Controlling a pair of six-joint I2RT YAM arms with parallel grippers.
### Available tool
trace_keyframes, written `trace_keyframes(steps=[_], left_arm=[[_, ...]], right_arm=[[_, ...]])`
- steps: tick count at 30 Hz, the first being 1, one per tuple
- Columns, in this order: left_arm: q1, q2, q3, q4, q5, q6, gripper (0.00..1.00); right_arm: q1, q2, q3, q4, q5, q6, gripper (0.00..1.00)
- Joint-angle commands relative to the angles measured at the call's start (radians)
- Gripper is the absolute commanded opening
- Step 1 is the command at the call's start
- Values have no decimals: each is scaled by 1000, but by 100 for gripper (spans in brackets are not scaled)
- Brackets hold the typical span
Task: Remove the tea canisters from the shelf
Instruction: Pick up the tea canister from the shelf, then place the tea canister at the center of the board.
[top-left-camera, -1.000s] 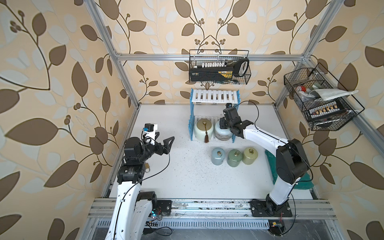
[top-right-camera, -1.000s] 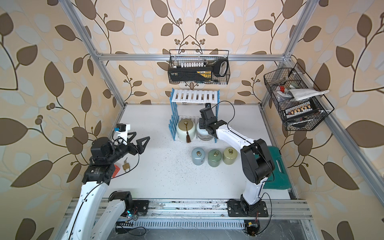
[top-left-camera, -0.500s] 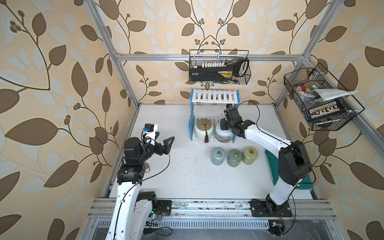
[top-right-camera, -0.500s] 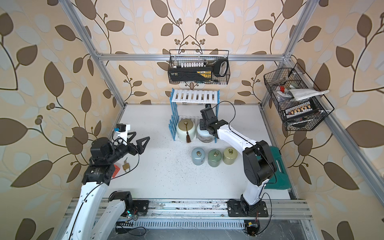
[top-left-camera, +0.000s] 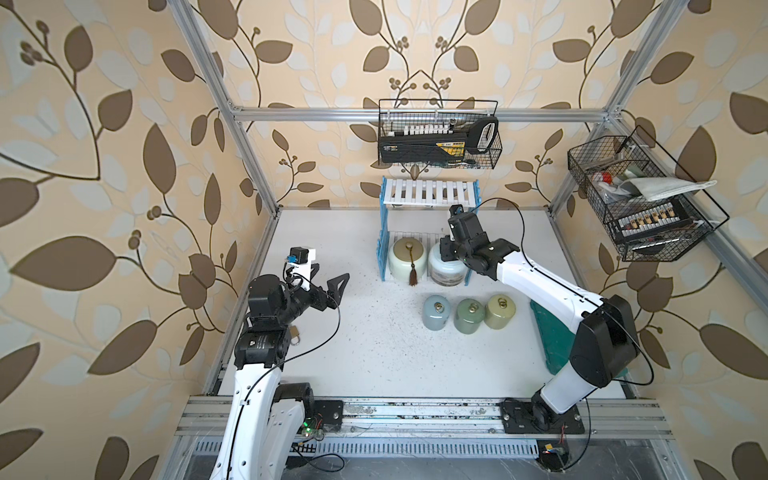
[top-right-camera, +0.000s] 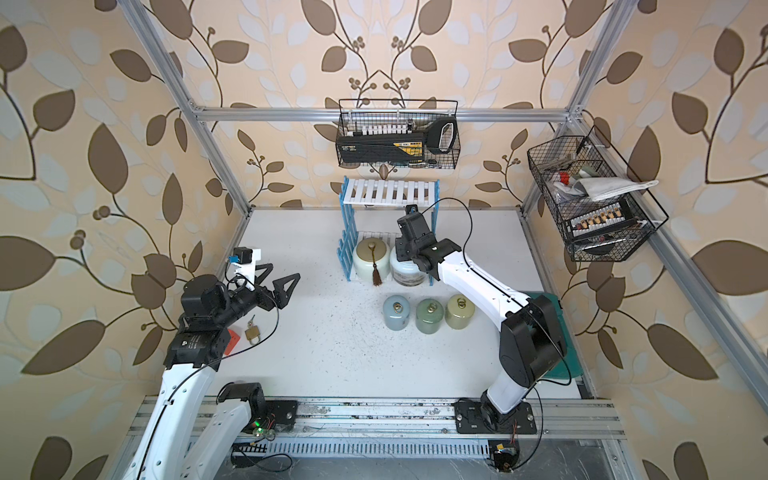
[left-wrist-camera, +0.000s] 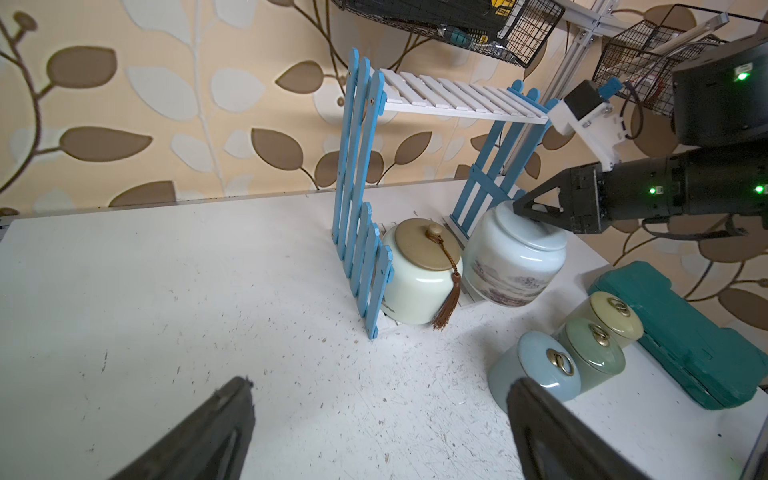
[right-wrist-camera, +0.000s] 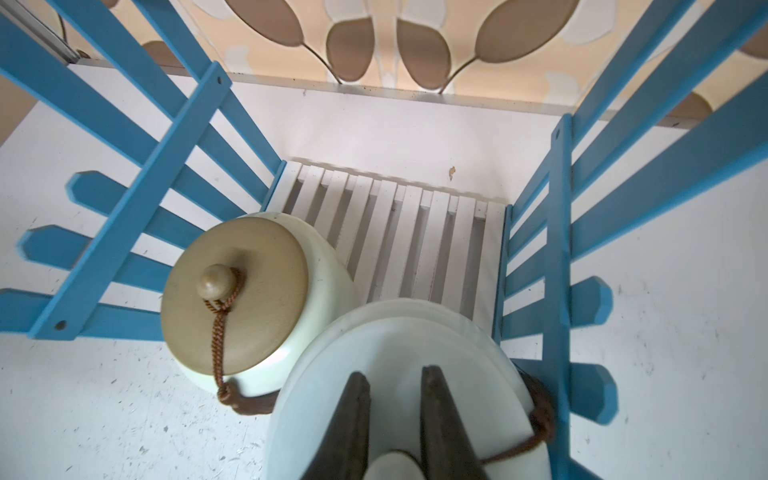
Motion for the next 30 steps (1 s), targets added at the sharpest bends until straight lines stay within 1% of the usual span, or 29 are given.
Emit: trace_keyframes(steps=[1,6,10,17,22,27,30], left_arm=[[-10,-9,6,17,3,3,99],[-11,-16,0,32,6,3,99],[-9,-18,6,9,8,3,99],[2,-23,3,13,6,7,99],[5,-18,4,19,3,0,99],[6,-23,-4,35,5,3,99],[7,-19,6,14,3,1,99]], right_arm=[[23,-87,89,68,48,-20,0],[50,-122,117,52,53,-34,0],[70,-152,130,42,54,-35,0],[110,-168,173,20,49,-54,0],[160,-165,198,25,52,-91,0],[231,-156,197,70,37,-114,0],[269,-142,200,83,23,-120,0]])
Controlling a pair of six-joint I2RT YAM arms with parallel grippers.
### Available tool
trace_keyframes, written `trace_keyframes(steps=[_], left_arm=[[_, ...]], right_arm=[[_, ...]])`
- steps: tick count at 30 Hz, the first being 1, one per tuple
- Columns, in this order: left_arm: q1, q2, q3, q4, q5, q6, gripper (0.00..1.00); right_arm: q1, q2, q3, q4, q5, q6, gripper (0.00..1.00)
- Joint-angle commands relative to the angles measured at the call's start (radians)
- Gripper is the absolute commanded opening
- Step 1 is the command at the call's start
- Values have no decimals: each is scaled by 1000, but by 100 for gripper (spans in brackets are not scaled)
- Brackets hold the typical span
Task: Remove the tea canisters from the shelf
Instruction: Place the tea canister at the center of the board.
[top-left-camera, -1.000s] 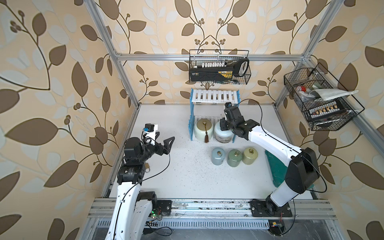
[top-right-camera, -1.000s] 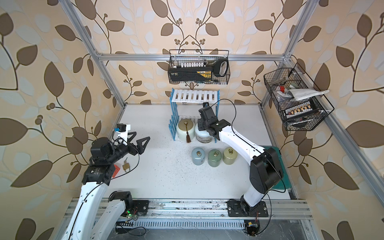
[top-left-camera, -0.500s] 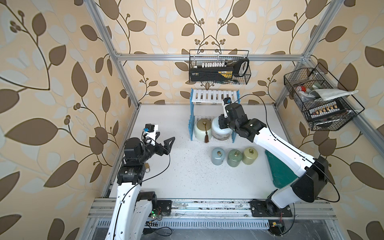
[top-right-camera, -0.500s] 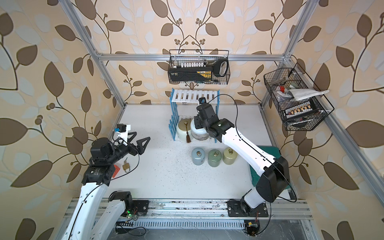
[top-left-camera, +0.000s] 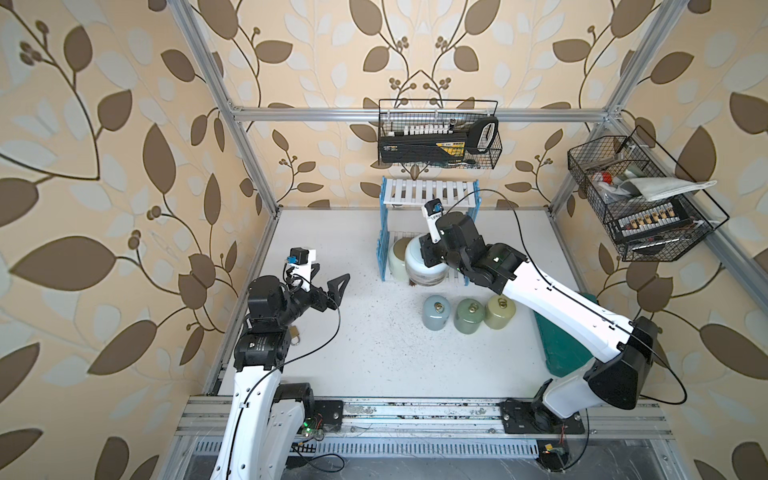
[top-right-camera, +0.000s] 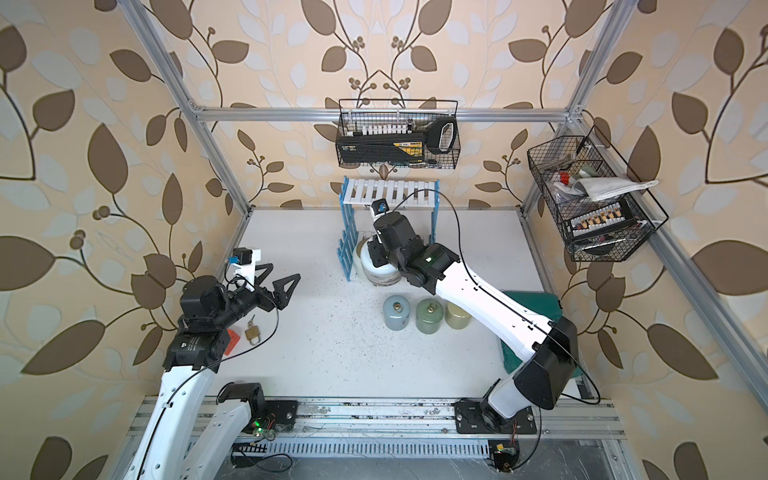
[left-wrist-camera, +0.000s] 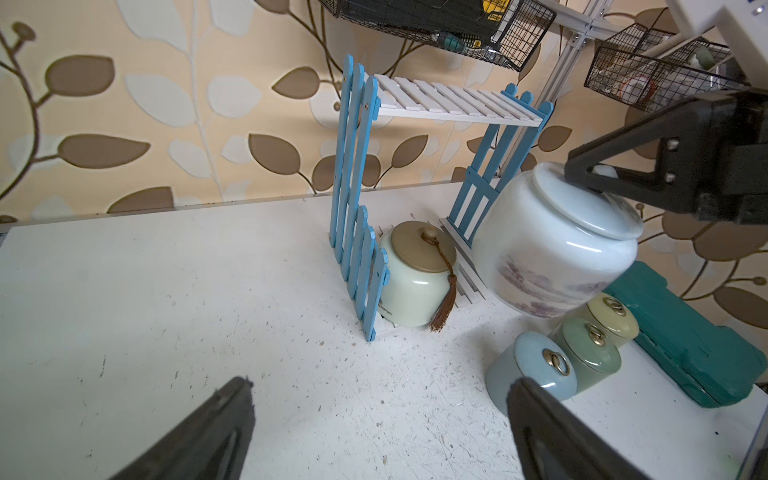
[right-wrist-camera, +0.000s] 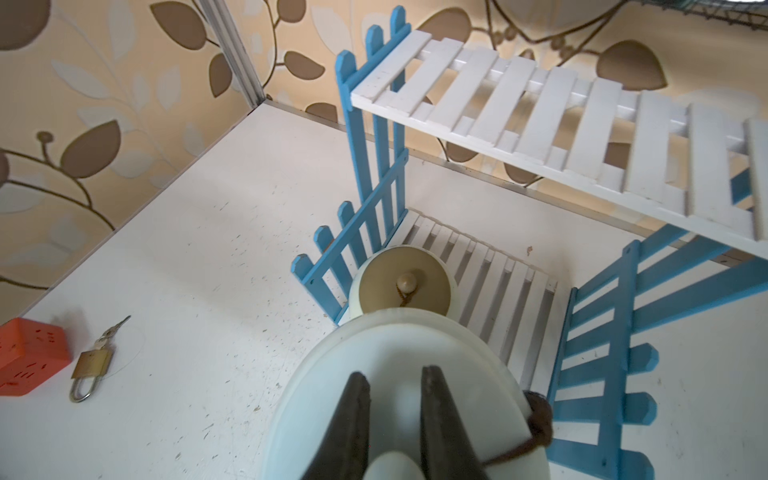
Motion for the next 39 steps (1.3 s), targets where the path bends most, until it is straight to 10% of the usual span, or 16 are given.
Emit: trace_keyframes(steps=[1,39], left_arm=[[10,-9,5,14,2,4,99],[8,13,-4,40,2,-7,99]], right_arm=[[37,-34,71,165,-6,-23,0],[160,123,-299,574,-215,-76,0]])
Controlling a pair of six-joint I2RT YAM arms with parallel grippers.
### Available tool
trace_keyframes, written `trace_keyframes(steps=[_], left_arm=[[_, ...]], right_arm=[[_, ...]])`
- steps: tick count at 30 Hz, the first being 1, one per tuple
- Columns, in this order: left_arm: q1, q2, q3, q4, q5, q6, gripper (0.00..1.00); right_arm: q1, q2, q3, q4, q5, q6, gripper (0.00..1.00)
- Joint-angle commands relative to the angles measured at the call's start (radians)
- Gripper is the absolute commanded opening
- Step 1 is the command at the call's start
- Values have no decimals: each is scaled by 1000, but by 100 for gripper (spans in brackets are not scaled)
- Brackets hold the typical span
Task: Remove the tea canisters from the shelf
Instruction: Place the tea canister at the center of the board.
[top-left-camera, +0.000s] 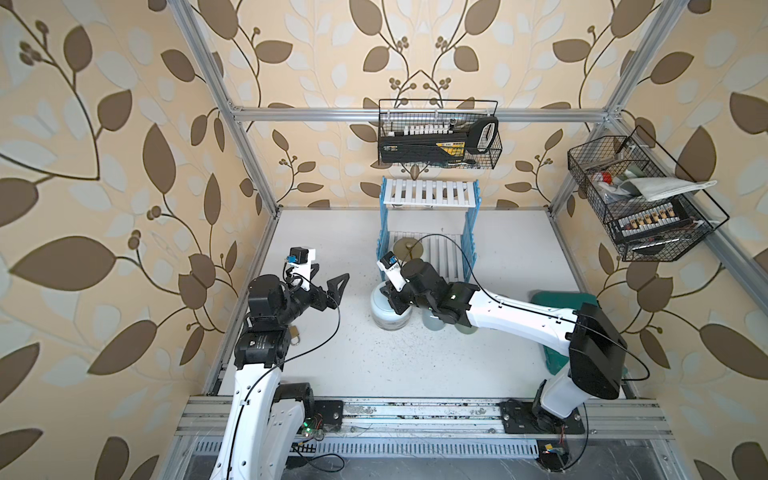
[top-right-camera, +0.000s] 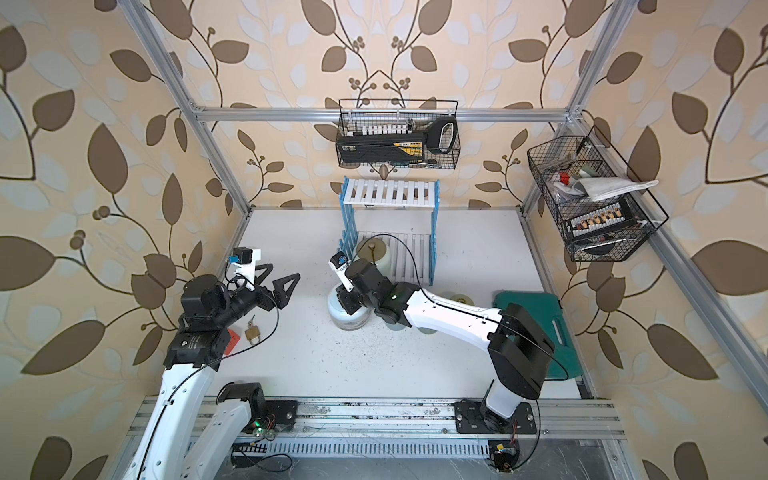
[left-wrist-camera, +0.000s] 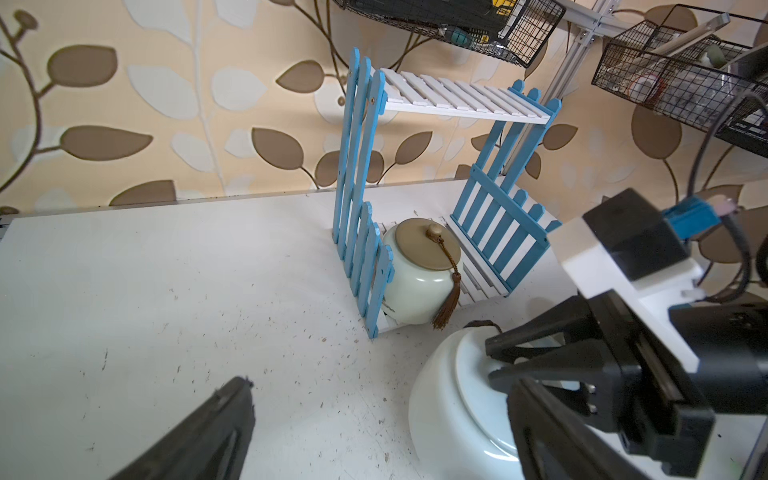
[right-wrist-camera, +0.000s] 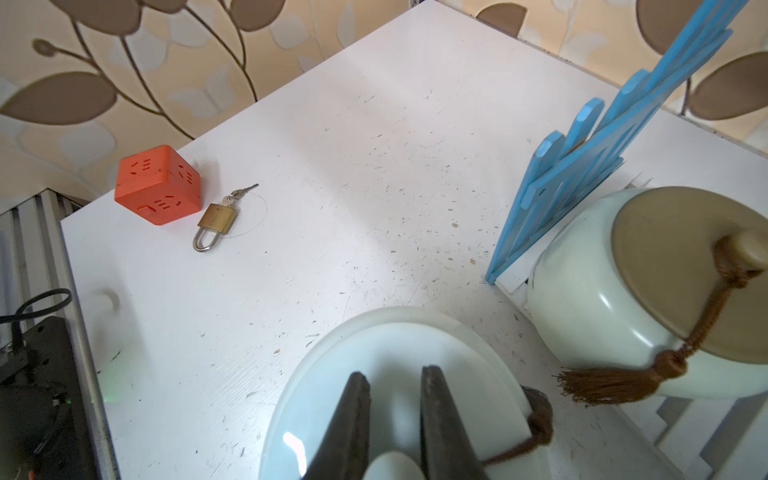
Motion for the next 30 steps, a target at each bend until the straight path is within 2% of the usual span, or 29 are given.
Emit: trace_keyframes(steps=[1,23,30], left_arm=[[4,3,1,33,2,-10,99],[8,5,-1,30,2,-11,99],[14,3,-6,37,1,-9,99]], right_arm=[[3,4,15,180,11,-20,0],[-15,68,-57,217,18,9,1],[-15,52,-68,212,41,10,37]])
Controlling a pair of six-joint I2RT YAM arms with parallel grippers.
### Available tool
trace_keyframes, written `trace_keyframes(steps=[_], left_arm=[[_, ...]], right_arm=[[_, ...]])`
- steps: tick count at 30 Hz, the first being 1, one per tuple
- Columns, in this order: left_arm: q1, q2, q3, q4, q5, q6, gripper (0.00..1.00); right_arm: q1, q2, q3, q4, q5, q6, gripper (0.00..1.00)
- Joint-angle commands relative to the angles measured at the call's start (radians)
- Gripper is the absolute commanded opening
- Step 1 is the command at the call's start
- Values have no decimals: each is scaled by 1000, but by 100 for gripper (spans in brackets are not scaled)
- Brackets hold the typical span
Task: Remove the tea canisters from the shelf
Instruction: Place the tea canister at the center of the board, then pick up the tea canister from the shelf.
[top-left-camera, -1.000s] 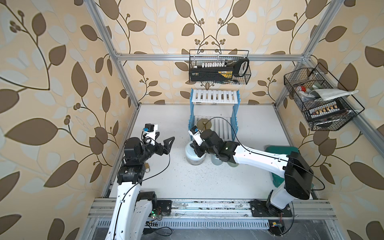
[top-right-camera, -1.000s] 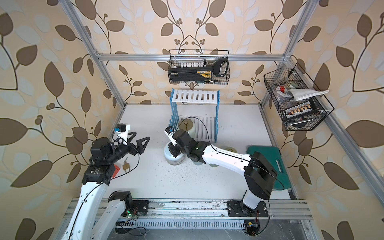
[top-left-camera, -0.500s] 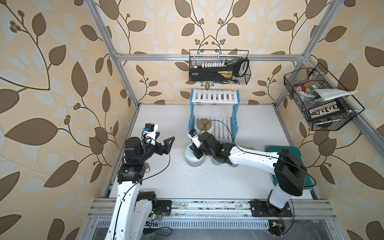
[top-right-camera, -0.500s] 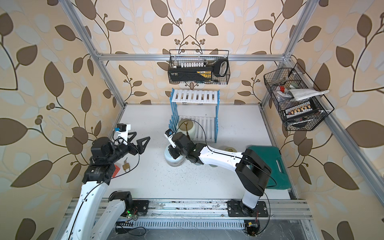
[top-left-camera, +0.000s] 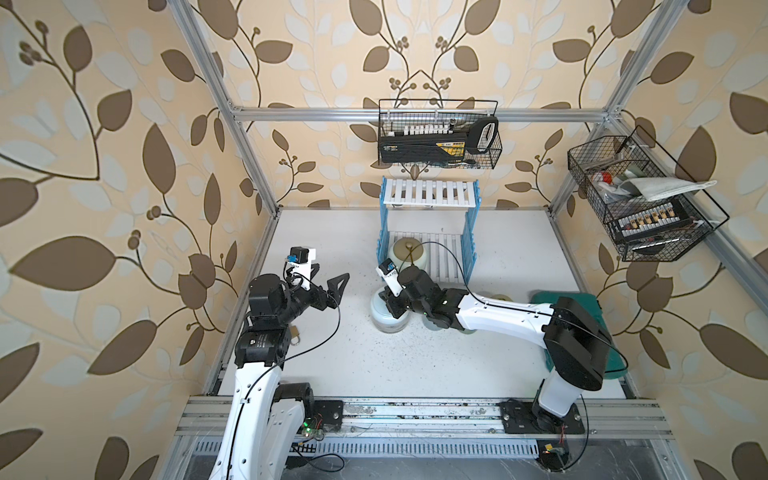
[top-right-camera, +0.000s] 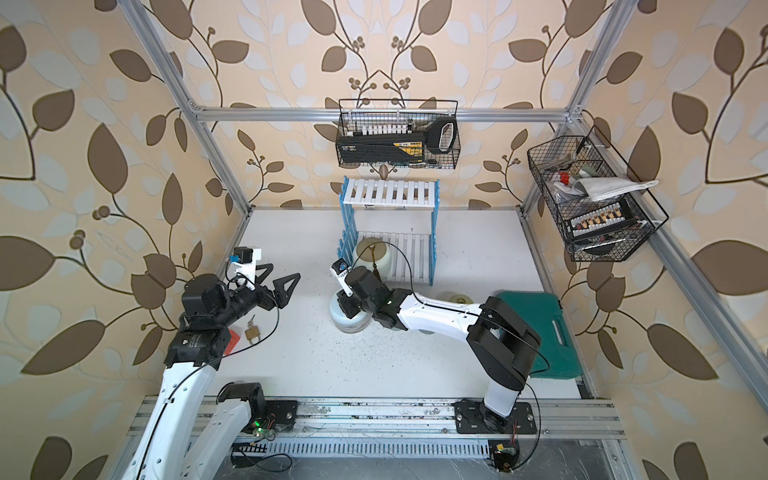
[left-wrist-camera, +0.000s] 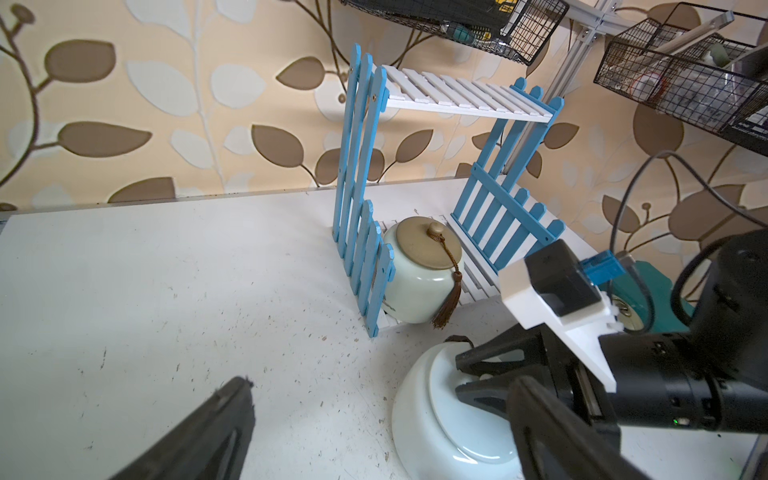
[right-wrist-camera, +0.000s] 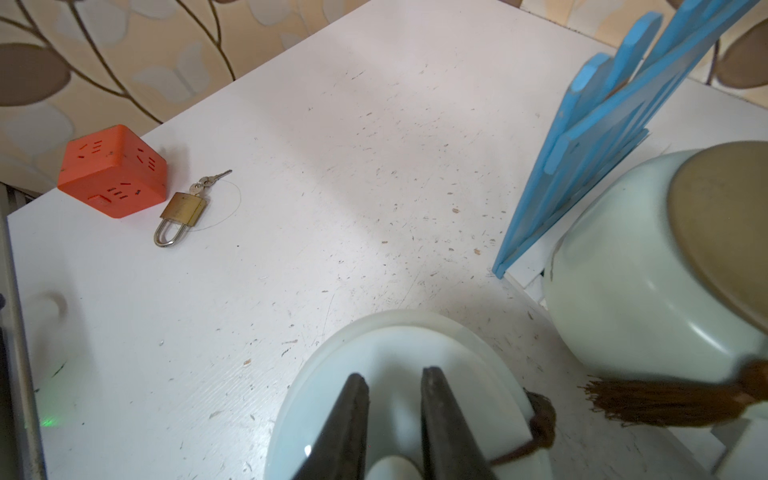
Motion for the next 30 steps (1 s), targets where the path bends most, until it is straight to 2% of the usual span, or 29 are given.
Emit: trace_keyframes(steps=[1,5,13,20,30], left_arm=[[14,-4,-5,28,1,-7,99],[12,-5,-11,45,9,-16,99],[9,6,19,15,36,-60,99],[-15,34,97,-70,38,-30,99],[-49,159,283,-196,71,41,99]], right_arm=[[-4,-26,2,41,36,7,41],[-5,-60,-16,41,50,-11,54],[-12,-155,-53,9,75,-16,70],[-42,-311,-115,-29,112,-23,80],[-97,-539,-183,-179,193,-53,93]])
